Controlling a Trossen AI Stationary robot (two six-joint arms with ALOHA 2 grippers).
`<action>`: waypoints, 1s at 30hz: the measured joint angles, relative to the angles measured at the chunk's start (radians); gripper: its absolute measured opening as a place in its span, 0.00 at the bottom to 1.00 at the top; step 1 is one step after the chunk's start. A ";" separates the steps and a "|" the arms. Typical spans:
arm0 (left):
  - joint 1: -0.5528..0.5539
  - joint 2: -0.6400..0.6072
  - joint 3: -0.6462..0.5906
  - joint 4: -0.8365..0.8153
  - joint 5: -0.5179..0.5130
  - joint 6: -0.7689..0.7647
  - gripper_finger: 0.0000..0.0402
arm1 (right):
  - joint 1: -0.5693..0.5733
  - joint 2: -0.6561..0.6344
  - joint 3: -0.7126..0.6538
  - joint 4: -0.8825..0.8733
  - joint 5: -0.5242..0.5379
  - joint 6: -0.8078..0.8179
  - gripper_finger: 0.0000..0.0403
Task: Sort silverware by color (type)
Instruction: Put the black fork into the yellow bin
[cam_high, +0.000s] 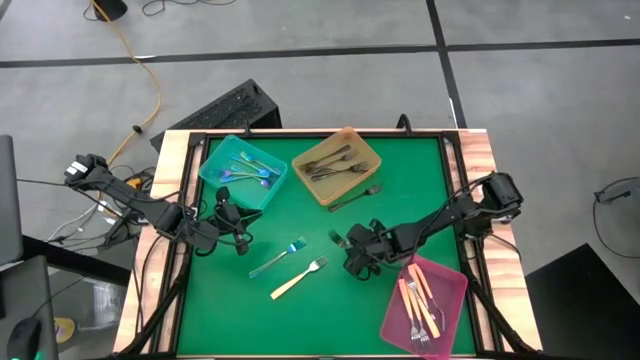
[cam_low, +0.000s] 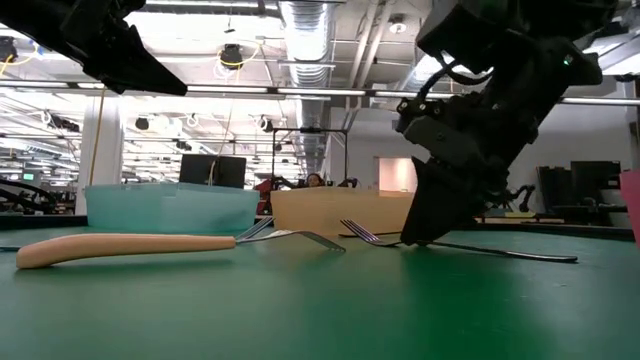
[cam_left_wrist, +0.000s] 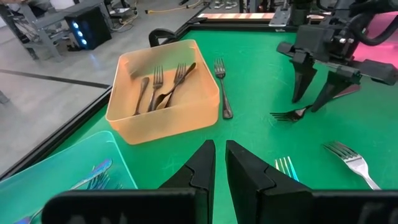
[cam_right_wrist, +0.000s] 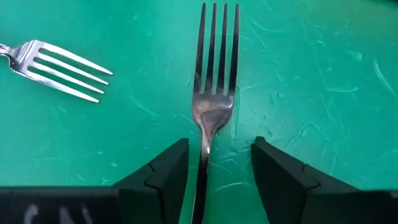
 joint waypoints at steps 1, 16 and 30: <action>0.000 0.000 0.000 0.001 0.000 0.000 0.06 | -0.001 -0.001 -0.006 0.006 -0.001 0.001 0.48; 0.000 0.000 0.000 0.000 -0.011 0.005 0.06 | -0.019 0.002 -0.019 -0.002 -0.024 0.016 0.13; 0.000 0.000 0.000 0.000 -0.013 0.008 0.06 | -0.018 -0.004 0.006 0.013 -0.032 -0.033 0.07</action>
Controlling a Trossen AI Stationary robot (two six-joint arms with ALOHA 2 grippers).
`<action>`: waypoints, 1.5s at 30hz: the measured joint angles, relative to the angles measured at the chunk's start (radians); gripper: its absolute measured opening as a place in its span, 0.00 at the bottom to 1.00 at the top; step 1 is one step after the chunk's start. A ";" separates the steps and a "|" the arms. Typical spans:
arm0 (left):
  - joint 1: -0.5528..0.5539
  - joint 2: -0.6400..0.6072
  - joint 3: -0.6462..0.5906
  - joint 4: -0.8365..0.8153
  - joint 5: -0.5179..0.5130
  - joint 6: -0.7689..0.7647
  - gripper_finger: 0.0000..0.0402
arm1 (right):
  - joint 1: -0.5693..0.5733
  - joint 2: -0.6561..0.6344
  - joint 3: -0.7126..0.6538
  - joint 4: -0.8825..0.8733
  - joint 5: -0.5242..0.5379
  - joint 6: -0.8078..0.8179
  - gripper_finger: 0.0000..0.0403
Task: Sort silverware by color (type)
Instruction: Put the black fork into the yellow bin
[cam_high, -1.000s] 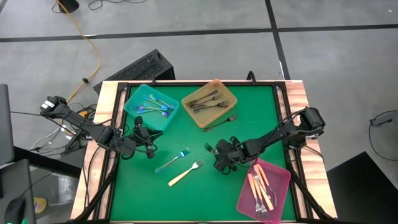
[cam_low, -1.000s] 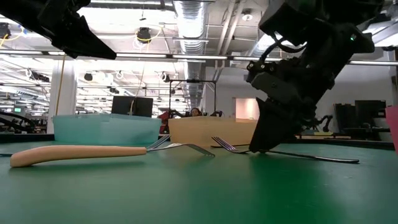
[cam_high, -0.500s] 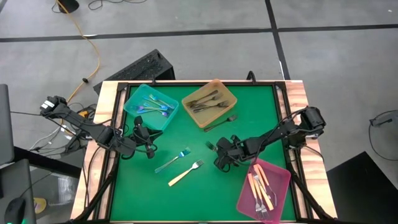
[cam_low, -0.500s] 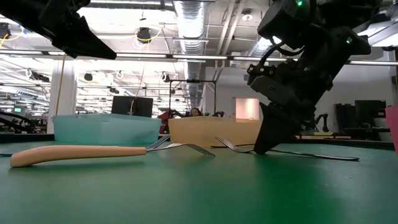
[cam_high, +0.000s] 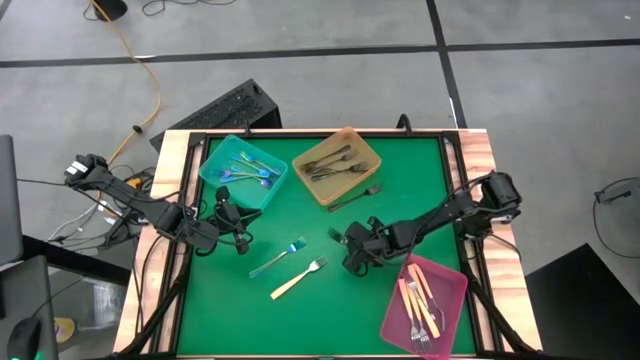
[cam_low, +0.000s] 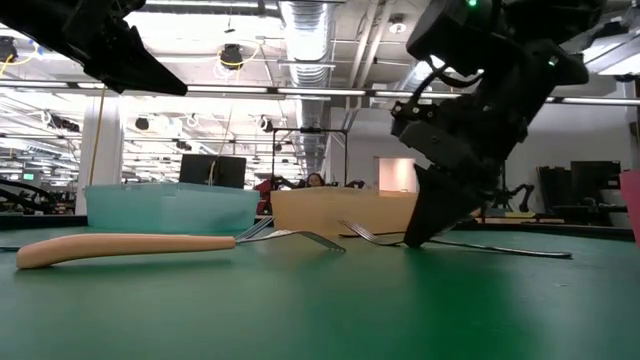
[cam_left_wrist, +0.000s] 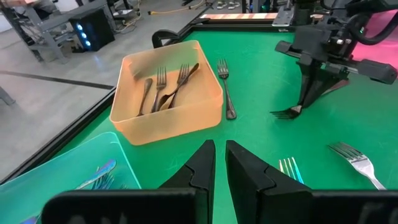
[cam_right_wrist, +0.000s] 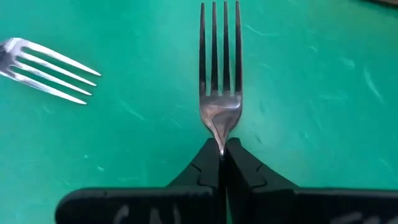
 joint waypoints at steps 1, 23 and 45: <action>0.000 0.000 0.000 0.000 0.000 0.000 0.06 | 0.000 0.001 0.010 -0.001 -0.004 -0.016 0.07; 0.000 0.000 0.000 -0.020 -0.007 -0.002 0.06 | -0.182 -0.206 0.154 0.017 -0.023 -0.540 0.07; 0.000 0.000 0.000 -0.057 -0.015 0.009 0.06 | -0.630 -0.203 0.235 0.196 -0.381 -1.331 0.07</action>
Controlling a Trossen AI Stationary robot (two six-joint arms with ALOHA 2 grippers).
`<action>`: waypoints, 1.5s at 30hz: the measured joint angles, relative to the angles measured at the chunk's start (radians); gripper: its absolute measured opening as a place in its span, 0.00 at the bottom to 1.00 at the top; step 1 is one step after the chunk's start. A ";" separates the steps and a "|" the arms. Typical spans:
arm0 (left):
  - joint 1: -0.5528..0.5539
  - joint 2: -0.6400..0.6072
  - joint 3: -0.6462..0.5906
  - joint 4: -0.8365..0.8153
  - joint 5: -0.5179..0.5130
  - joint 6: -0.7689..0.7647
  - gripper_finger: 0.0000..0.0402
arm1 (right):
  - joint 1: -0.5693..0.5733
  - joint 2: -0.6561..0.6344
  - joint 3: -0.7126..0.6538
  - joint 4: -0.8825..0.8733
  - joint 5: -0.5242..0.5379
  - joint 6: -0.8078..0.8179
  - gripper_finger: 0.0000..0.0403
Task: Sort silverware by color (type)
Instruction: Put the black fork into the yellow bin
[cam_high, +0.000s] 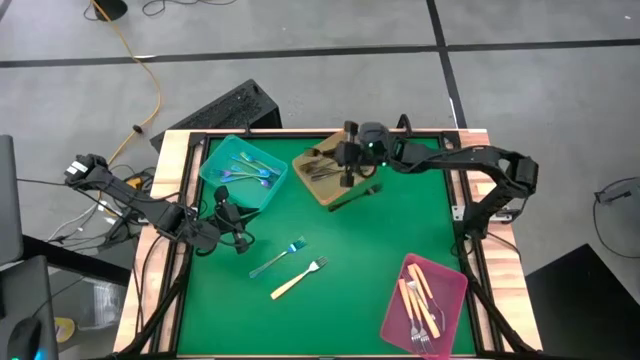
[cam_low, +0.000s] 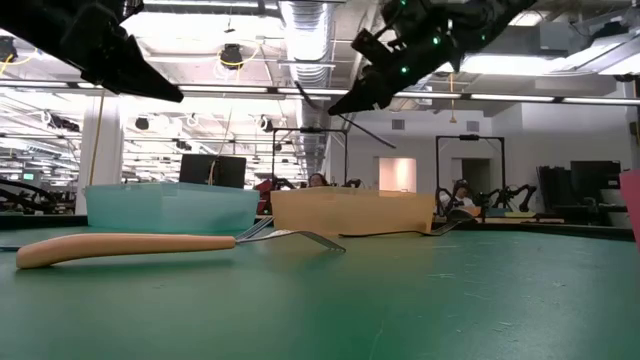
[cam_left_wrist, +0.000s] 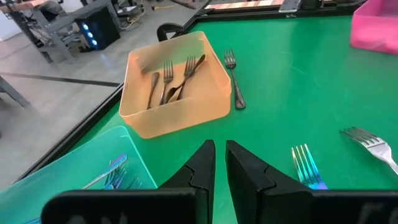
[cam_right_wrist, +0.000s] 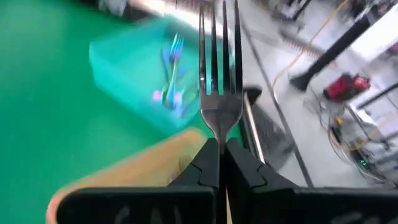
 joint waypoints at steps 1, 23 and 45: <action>0.000 0.000 0.000 -0.003 0.000 0.003 0.06 | -0.018 0.000 -0.017 0.055 -0.038 0.014 0.07; 0.000 0.000 0.000 -0.043 -0.043 -0.026 0.06 | -0.180 0.248 -0.214 0.787 -0.251 0.409 0.07; 0.001 0.000 0.000 -0.067 -0.080 -0.028 0.06 | -0.166 0.270 -0.213 0.477 -0.036 0.314 0.07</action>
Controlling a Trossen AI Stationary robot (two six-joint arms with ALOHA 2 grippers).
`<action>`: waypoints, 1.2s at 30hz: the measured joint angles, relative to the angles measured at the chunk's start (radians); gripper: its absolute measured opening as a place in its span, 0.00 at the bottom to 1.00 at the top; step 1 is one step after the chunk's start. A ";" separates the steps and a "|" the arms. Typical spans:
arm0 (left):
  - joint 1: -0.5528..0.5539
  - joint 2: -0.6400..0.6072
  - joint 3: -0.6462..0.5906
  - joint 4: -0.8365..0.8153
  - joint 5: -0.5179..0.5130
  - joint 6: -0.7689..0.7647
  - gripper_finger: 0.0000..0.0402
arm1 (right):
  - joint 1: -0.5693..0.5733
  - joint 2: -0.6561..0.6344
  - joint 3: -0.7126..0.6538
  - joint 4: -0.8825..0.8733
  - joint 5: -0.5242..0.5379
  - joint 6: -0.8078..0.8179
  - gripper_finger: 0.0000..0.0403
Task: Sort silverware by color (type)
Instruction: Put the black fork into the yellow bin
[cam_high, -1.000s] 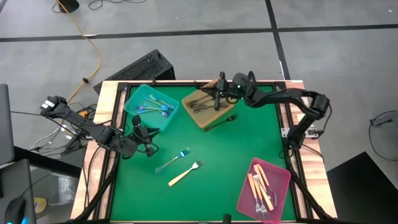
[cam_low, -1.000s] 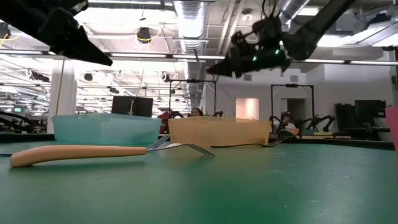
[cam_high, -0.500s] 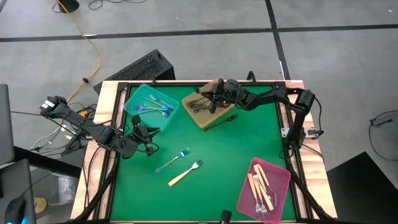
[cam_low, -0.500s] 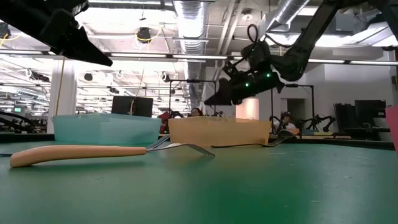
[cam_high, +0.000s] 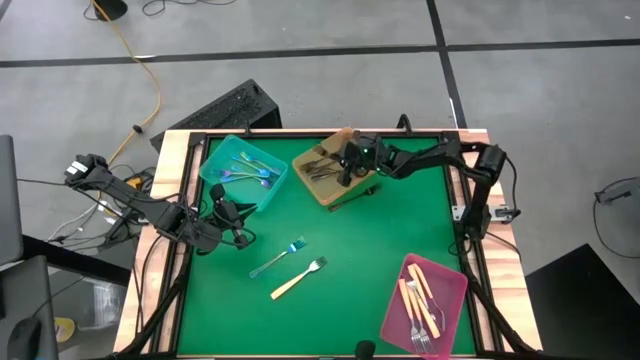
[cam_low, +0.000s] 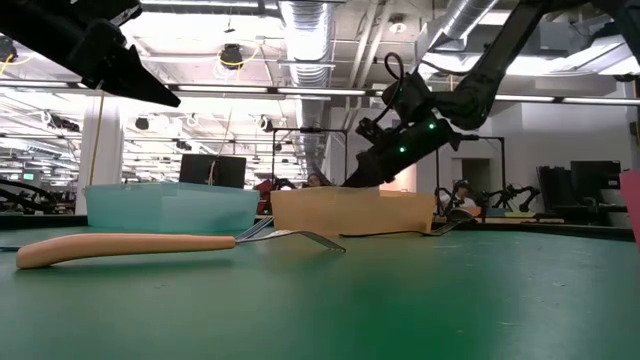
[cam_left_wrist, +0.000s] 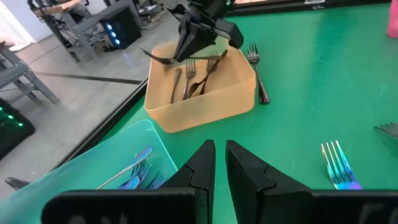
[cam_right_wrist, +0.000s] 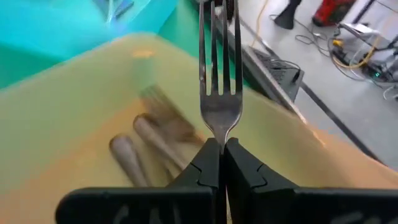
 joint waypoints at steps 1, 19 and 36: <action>0.000 0.000 0.000 0.000 0.000 0.000 0.06 | 0.005 0.000 0.000 -0.012 0.000 -0.028 0.07; 0.000 0.000 0.000 0.000 -0.050 -0.015 0.06 | 0.063 0.000 0.000 -0.137 -0.056 -0.248 0.10; 0.000 0.000 0.000 0.000 -0.050 -0.015 0.06 | 0.063 0.018 0.004 -0.164 -0.056 -0.236 0.21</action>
